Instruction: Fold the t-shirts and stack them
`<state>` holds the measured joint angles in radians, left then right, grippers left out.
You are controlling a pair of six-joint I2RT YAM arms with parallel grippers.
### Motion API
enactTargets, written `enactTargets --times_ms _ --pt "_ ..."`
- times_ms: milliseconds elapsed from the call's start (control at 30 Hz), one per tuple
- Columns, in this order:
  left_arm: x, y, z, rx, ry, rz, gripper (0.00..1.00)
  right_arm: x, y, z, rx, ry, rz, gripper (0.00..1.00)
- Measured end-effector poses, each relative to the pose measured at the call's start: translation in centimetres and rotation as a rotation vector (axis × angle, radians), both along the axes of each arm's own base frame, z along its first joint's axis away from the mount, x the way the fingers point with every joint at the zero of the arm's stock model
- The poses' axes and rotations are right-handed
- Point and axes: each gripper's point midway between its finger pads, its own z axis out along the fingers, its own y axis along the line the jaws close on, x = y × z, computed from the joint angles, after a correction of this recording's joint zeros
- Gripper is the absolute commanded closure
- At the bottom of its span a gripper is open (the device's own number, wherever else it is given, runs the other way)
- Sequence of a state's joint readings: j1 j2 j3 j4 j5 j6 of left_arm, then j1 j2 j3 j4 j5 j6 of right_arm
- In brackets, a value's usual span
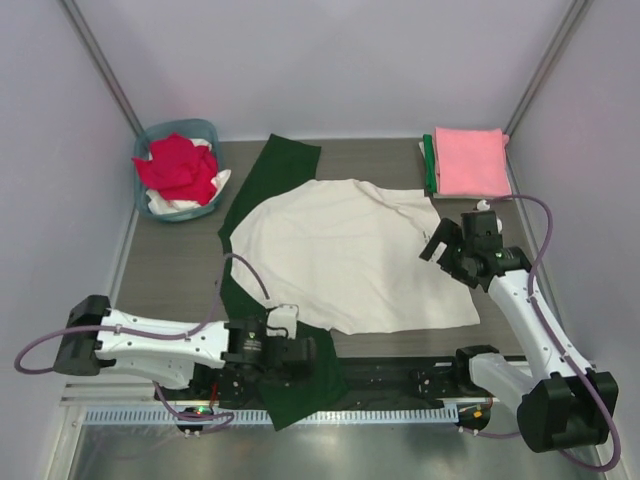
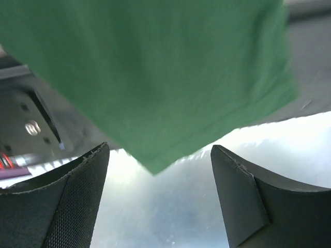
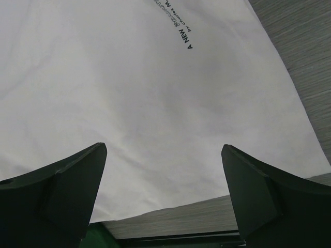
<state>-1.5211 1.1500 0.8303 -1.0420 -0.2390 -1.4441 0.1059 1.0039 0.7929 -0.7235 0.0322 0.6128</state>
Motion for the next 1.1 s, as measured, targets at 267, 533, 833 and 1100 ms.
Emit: enactTargets --times_ms 267,533,833,1100 --pt "-5.8 0.1 -2.1 0.109 0.078 -0.035 0.28 -0.6 0.6 -0.6 0.046 0.018 -0.014 0.00" --pt "-7.8 1.9 -5.2 0.040 0.175 0.025 0.33 -1.2 0.7 -1.5 0.053 0.047 -0.013 0.00" --pt "-9.0 1.0 -6.0 -0.095 0.271 0.097 0.41 -1.8 0.6 -2.8 0.053 0.072 -0.018 0.00" --pt "-10.1 -0.5 -6.2 -0.158 0.331 0.121 0.82 -1.6 0.1 -3.1 0.030 0.078 -0.033 0.00"
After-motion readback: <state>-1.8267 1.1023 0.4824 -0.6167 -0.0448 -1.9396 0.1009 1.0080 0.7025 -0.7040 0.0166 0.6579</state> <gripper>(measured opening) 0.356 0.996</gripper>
